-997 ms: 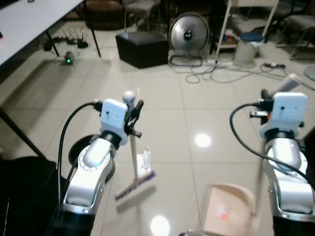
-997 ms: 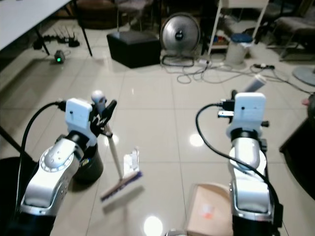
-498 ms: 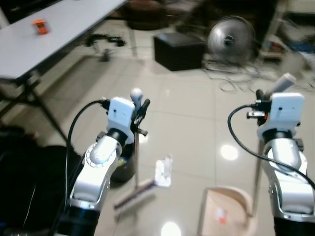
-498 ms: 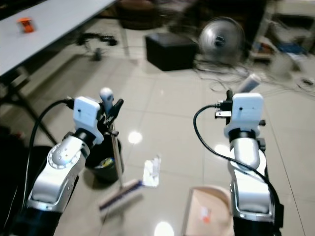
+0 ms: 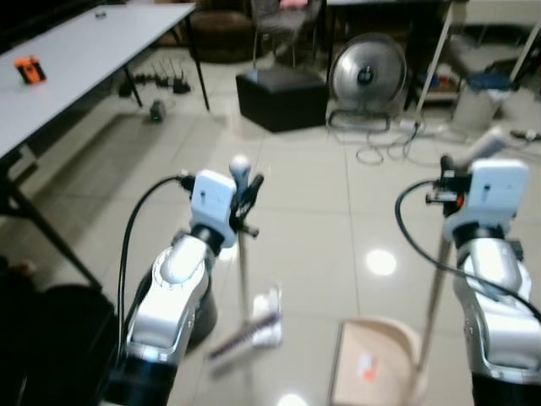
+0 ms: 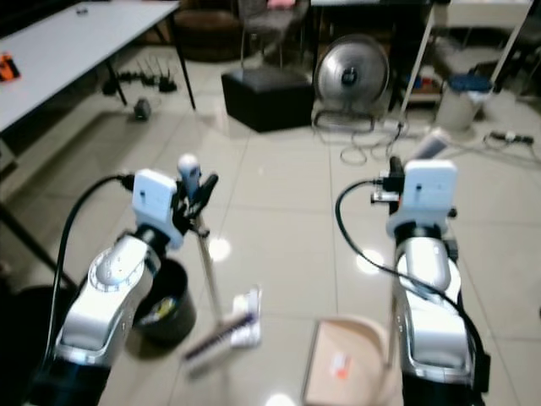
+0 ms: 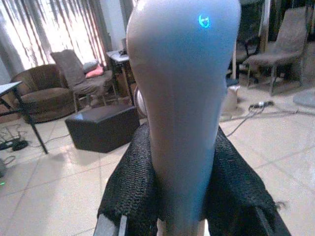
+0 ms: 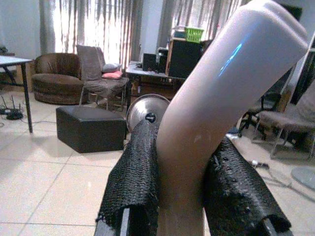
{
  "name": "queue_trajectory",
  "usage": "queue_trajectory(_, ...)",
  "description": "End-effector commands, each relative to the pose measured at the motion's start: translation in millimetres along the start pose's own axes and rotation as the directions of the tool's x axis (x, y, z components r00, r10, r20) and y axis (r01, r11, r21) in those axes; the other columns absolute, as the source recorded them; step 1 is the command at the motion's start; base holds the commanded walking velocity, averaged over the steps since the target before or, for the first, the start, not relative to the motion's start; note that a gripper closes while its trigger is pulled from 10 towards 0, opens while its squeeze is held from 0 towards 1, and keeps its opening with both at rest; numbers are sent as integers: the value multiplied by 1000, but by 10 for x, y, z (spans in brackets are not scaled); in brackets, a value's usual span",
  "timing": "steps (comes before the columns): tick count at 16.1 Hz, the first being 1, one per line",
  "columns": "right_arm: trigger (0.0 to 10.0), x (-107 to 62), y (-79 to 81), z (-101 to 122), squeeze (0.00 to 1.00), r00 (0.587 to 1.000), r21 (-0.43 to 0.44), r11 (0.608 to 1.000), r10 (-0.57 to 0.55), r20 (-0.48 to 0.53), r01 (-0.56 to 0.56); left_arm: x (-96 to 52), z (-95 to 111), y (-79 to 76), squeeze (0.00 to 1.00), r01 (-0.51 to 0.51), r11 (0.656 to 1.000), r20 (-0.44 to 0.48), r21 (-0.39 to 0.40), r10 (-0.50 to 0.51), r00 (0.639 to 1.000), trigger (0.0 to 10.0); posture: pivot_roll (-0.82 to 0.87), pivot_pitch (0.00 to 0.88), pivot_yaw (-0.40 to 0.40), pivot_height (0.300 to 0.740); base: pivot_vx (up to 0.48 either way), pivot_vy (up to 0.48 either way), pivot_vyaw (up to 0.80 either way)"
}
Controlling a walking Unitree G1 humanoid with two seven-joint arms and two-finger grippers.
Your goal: Sweep floor
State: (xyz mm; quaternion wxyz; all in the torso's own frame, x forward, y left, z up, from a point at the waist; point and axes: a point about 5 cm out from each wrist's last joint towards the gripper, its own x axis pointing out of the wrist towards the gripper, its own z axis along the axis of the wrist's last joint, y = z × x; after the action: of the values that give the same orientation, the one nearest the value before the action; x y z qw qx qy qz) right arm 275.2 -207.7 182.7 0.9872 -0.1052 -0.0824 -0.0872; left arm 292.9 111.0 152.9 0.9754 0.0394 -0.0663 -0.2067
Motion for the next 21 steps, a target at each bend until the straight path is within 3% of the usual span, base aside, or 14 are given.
queue_trajectory(1, 10000, 11, 74, 96, 0, 999, 19, 1000, 23, 42, -23, -16, 80, 106, 0, -31, 998, 28, 53, 30, 999, 10000, -127, 0, 36, 740, 390, 0, 0)
queue_trajectory(15, 10000, 31, 34, 68, 0, 999, 20, 1000, 15, 50, -16, 61, 69, 73, 0, -32, 998, 20, 57, 31, 999, 10000, -108, 9, 57, 740, 382, 0, 0)
queue_trajectory(21, 10000, 58, 84, 6, 0, 998, 15, 1000, 22, 64, -23, 88, 45, 141, 0, -80, 997, 22, 10, 80, 997, 10000, -81, 48, 68, 740, 42, 0, 0)
